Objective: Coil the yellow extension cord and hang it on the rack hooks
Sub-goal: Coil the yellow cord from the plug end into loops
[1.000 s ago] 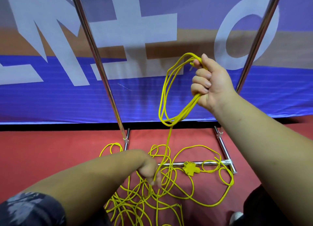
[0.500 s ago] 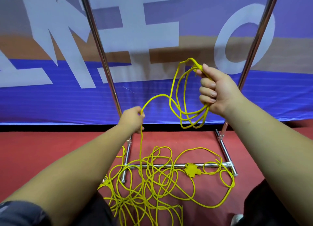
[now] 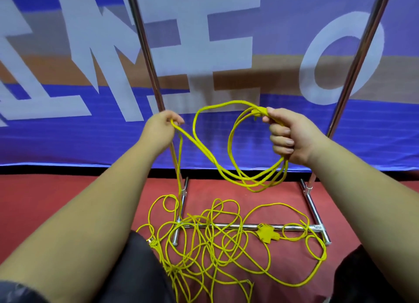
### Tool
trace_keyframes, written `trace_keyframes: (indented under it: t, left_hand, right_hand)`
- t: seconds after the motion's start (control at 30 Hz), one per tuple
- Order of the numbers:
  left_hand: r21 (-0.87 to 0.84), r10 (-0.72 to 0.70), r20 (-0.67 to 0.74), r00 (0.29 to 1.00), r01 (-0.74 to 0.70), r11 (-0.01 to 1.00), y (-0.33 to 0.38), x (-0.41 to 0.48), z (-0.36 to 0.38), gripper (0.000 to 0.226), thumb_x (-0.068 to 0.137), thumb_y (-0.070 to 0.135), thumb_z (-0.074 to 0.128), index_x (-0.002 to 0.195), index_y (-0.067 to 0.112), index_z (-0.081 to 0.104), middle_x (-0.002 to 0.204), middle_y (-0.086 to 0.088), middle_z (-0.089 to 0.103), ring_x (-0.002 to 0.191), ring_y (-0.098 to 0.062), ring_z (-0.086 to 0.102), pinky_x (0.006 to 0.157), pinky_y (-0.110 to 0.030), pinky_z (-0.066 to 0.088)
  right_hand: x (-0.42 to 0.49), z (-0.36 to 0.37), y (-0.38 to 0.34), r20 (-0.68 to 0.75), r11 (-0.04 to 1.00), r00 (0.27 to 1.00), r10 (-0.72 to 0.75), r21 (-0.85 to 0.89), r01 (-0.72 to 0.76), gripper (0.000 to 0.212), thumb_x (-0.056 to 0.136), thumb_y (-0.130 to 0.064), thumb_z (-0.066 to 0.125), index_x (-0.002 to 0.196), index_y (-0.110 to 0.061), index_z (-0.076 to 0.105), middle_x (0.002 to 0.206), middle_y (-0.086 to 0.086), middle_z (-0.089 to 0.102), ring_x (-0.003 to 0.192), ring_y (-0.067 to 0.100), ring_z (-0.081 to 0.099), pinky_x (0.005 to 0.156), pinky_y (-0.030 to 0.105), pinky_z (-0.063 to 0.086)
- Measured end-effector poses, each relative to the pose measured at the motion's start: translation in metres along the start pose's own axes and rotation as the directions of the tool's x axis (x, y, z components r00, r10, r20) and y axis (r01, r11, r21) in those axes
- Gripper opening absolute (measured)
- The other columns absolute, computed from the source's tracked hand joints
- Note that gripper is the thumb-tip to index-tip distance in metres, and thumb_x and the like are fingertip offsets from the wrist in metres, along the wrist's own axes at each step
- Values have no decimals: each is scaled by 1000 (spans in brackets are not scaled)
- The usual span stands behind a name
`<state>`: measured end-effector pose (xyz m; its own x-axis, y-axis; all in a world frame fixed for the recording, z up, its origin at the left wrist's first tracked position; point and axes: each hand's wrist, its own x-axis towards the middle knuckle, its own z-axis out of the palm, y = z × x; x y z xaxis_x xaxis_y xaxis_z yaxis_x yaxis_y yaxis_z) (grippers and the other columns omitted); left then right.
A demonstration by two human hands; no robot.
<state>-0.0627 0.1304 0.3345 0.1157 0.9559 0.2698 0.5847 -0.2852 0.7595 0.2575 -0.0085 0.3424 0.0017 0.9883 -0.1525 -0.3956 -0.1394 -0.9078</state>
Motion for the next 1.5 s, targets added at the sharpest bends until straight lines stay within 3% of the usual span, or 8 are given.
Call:
trace_keyframes:
  t: [0.1, 0.33, 0.53, 0.7, 0.9, 1.1, 1.3, 1.5]
  left_hand:
    - [297, -35, 98, 995, 5, 955, -16, -3, -5, 37, 99, 8, 52, 93, 31, 79, 76, -1, 67, 51, -14, 50, 45, -19, 39]
    - [715, -158, 82, 984, 53, 697, -5, -4, -10, 22, 107, 35, 51, 111, 36, 73, 112, -6, 51, 104, -29, 46, 71, -35, 42]
    - [185, -393, 345, 853, 348, 919, -11, -27, 4, 35, 101, 3, 48, 124, 18, 71, 113, -6, 76, 98, -21, 70, 80, -36, 57]
    - [-395, -480, 361, 799, 598, 697, 2, -28, 10, 20, 105, 13, 56, 120, 4, 66, 102, -9, 76, 72, -10, 71, 73, -29, 63]
    - [-388, -328, 423, 845, 496, 777, 18, -39, 19, 33, 106, 4, 41, 131, 15, 58, 103, -2, 74, 57, -10, 42, 60, -26, 41]
    - [96, 86, 425, 901, -139, 986, 35, -49, 39, 34, 108, 10, 48, 125, 30, 70, 96, 10, 76, 71, -7, 59, 69, -22, 49]
    - [110, -82, 515, 853, 28, 994, 47, -63, 63, 40, 92, 0, 52, 69, 25, 74, 63, -1, 60, 63, -17, 50, 67, -32, 47]
    - [-274, -99, 609, 787, 326, 905, 41, -64, 59, 27, 103, -2, 50, 110, 0, 75, 104, -23, 70, 96, -31, 62, 97, -52, 54]
  right_hand:
    - [-1, 0, 2, 27, 999, 999, 22, -49, -20, 30, 104, -39, 57, 84, -17, 63, 51, -9, 22, 34, 8, 18, 37, 21, 11]
    - [-10, 3, -4, 139, 998, 990, 39, -61, -30, 30, 100, -35, 56, 79, -14, 61, 47, -9, 22, 32, 8, 17, 36, 21, 13]
    - [-14, 1, 1, 212, 972, 973, 97, -229, -47, 29, 92, -41, 60, 80, -16, 52, 51, -8, 21, 35, 10, 16, 38, 24, 15]
    - [-22, 10, 5, 184, 851, 967, 175, -523, -55, 46, 87, -63, 70, 71, -22, 57, 64, 2, 15, 54, 20, 8, 50, 32, 10]
    - [-29, 15, 4, 268, 760, 948, 171, -649, 47, 38, 92, -50, 76, 69, -23, 60, 71, 10, 20, 59, 23, 13, 52, 31, 15]
    - [-29, 21, 6, 303, 716, 940, 155, -690, 104, 42, 97, -41, 73, 93, -1, 60, 61, 1, 32, 54, 20, 21, 53, 36, 15]
    - [-26, 26, 21, 245, 718, 963, 110, -690, 93, 22, 94, -30, 72, 77, -23, 59, 68, 7, 41, 55, 22, 30, 52, 34, 22]
    - [-25, 32, 19, 209, 533, 978, -15, -826, 184, 44, 84, -51, 84, 79, -14, 61, 62, 2, 43, 58, 19, 39, 55, 32, 31]
